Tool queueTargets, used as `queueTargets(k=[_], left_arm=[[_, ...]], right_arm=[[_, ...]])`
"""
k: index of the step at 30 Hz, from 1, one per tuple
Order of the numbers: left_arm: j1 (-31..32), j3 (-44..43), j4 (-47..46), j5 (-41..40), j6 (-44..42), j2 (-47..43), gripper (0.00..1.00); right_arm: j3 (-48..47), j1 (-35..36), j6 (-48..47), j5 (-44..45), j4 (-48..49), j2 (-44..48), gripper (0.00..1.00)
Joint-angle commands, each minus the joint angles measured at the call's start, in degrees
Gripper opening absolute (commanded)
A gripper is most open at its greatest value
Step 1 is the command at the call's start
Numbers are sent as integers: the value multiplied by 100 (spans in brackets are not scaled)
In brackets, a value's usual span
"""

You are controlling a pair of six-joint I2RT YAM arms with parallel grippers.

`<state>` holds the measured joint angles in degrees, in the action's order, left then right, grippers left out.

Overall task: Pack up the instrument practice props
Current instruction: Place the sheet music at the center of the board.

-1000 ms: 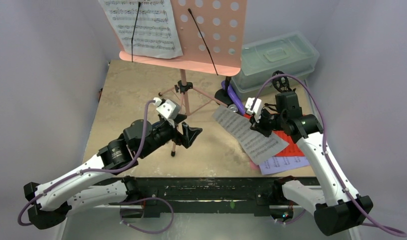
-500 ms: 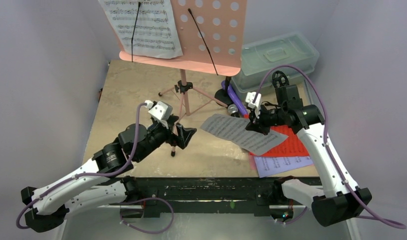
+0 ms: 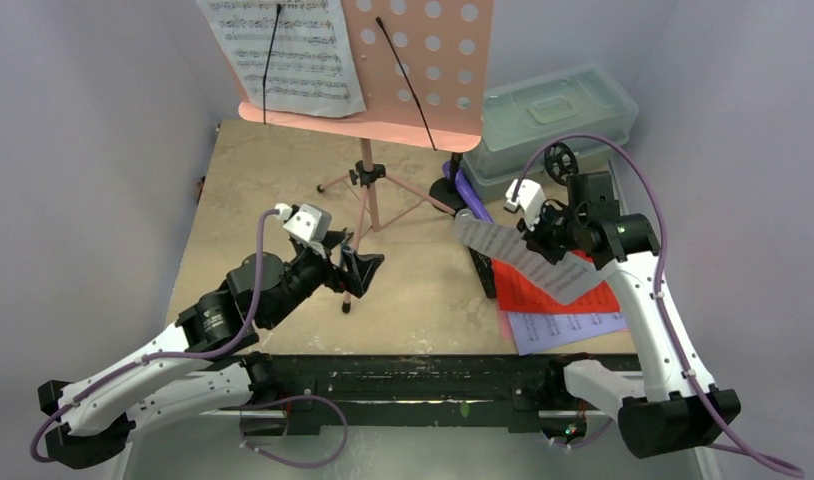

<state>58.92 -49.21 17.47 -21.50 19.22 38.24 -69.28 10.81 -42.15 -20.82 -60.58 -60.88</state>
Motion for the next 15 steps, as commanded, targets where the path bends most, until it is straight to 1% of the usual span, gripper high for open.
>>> queueTargets(k=[1, 5, 8, 10, 15], left_arm=[[4, 35, -49, -65, 121, -66, 93], [6, 59, -25, -63, 134, -88, 93], [5, 56, -34, -56, 134, -85, 93], [1, 53, -34, -50, 127, -78, 93], [6, 35, -19, -56, 92, -80, 93]], right_arm=[[138, -497, -30, 696, 287, -231, 0], [375, -800, -57, 1039, 694, -405, 1], [607, -888, -56, 1305, 1011, -561, 6], [686, -953, -43, 1464, 1181, -721, 8], [931, -1019, 85, 2019, 1830, -948, 16]])
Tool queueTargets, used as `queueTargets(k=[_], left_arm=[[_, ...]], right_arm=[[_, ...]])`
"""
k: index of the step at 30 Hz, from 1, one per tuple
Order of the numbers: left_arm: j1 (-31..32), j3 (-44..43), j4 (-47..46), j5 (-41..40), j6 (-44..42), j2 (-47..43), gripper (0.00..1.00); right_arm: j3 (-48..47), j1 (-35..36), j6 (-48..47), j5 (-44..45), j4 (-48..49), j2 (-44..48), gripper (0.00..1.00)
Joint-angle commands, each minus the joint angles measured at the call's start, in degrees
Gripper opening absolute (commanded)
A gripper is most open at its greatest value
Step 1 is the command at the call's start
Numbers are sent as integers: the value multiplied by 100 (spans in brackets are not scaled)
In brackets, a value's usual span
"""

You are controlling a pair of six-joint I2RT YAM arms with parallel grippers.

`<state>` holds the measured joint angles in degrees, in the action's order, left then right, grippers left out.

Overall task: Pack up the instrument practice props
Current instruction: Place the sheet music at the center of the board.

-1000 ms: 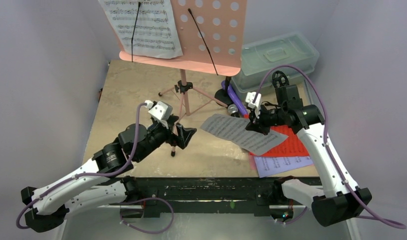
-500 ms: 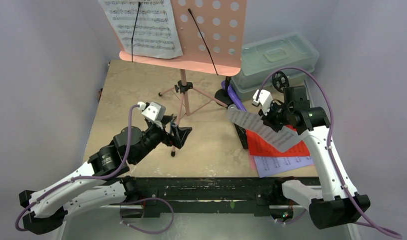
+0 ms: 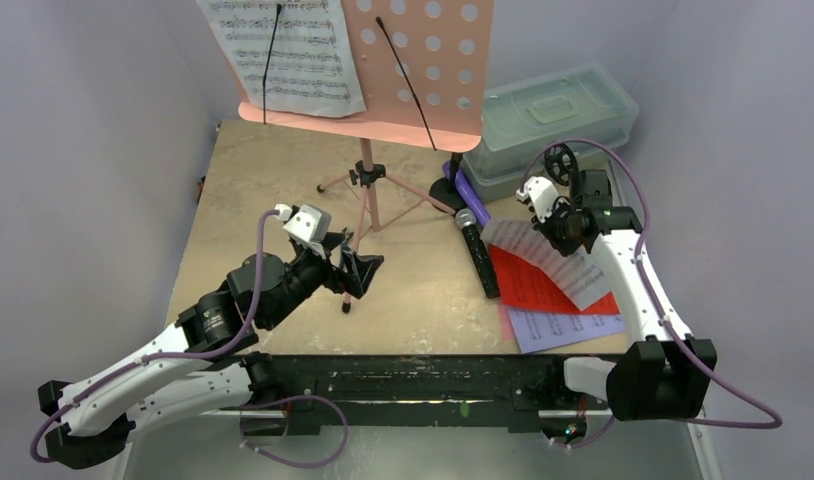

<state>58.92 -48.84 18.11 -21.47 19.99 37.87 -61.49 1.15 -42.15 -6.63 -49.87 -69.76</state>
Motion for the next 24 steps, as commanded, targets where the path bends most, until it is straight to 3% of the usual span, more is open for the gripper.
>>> queueTargets(k=[1, 5, 13, 20, 24], left_arm=[[6, -12, -78, -66, 6, -39, 93], [4, -31, -79, -60, -12, -29, 93], [6, -21, -35, -78, -38, -34, 93], [6, -10, -67, -61, -52, 1, 93], [5, -40, -80, -26, -85, 40, 93]], right_arm=[[214, -61, 106, 685, 920, -105, 17], [390, -73, 184, 1150, 1484, -286, 17], [150, -86, 274, 672, 1359, -44, 27], [-92, -86, 121, 155, 806, 229, 1], [-355, -82, -103, -380, 141, 311, 0]])
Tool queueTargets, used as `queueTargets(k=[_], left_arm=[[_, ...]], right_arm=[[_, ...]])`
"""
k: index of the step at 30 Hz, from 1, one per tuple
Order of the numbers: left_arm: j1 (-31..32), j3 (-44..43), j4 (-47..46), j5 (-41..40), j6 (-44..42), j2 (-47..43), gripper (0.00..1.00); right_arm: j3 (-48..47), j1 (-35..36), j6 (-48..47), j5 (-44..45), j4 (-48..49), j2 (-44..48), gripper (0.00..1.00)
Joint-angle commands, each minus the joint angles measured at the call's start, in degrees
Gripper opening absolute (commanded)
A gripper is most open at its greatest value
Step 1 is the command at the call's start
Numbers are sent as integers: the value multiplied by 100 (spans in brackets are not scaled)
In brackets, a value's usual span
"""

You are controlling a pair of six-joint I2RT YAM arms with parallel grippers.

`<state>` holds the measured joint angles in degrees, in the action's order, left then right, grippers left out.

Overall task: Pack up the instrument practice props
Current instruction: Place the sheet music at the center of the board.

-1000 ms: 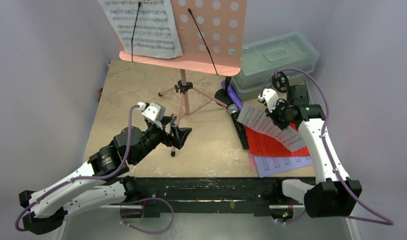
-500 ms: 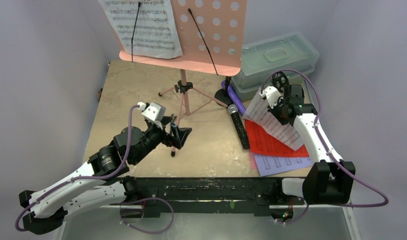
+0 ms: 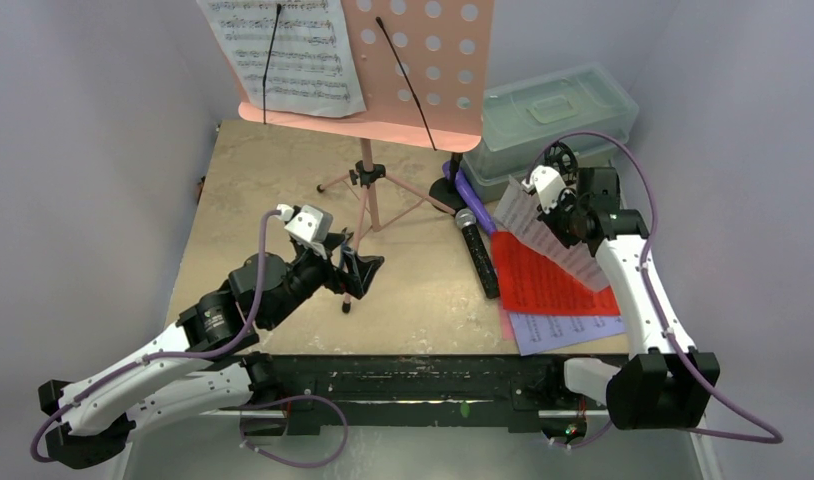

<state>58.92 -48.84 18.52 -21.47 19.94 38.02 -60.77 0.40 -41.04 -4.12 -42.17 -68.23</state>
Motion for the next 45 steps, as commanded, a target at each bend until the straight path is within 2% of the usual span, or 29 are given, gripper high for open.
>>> queueTargets(k=[1, 9, 14, 19, 28, 34, 35, 41, 45], left_arm=[[6, -49, -114, -24, -93, 32, 93], [6, -115, -85, -50, -165, 74, 93], [6, -117, -112, -52, -183, 107, 93], [6, -153, -100, -26, -184, 135, 93], [6, -167, -10, -32, -175, 61, 93], [6, -174, 7, -67, -226, 54, 93], [5, -180, -4, -63, -240, 71, 93], [7, -212, -50, -46, -317, 207, 93], [6, -320, -104, -45, -457, 277, 93]], right_arm=[[-552, -7, -284, -800, -851, 172, 0], [-1572, -2, -1339, -2388, -2859, 432, 0], [-1553, 3, -1427, -2465, -3211, 553, 0], [-1036, 2, -832, -1737, -2419, 494, 1], [-616, 0, -346, -223, -874, -743, 10], [-389, -4, 34, 647, 289, -1030, 18], [-346, -1, 72, 733, 402, -1054, 20], [-93, -1, 181, 1072, 788, -868, 52], [-104, 2, 252, 889, 739, -527, 61]])
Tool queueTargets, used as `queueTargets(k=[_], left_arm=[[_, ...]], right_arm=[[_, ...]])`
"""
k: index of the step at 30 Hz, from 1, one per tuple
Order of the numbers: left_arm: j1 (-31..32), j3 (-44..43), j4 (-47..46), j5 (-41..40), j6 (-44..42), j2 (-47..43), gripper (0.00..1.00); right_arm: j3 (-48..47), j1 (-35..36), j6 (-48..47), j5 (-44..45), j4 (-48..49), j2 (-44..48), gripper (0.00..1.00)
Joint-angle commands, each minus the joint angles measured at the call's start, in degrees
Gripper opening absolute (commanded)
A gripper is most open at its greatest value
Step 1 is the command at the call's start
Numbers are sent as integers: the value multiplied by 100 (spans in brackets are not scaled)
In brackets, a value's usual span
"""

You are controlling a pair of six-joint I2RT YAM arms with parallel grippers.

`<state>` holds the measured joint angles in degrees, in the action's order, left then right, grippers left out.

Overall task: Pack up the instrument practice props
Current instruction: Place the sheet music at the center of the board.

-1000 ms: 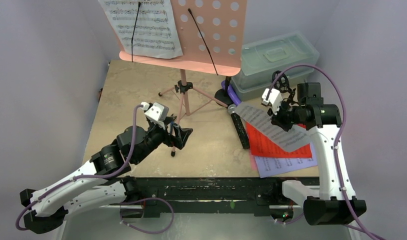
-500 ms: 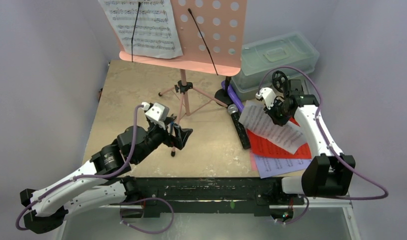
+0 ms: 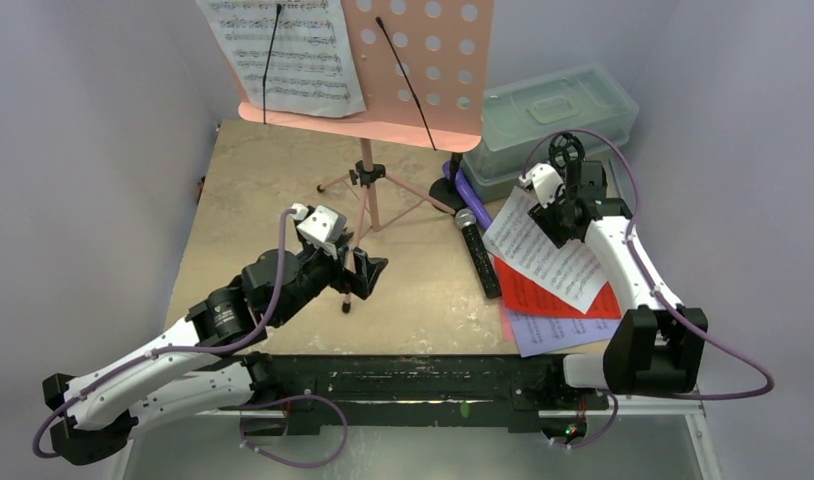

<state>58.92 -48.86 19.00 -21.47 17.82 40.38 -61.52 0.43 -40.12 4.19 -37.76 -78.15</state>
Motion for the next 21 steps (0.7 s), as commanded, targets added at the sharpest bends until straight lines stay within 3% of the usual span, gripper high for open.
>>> queueTargets(k=[1, 6, 11, 16, 21], left_arm=[[8, -356, -175, -27, -319, 60, 93], [6, -596, -496, 141, -885, 168, 93], [5, -1103, -745, -28, -1365, 459, 93], [5, -1740, -942, -590, -1619, 760, 91], [6, -2680, -935, -1320, -1548, 1285, 85]], right_arm=[[-61, 1, 198, -15, 244, 570, 63], [-281, 0, 374, -946, -191, 1199, 71], [-281, -2, 630, -2434, -366, 1730, 77], [89, 1, 714, -3970, -296, 2071, 79], [468, 1, 690, -4953, -153, 2179, 80]])
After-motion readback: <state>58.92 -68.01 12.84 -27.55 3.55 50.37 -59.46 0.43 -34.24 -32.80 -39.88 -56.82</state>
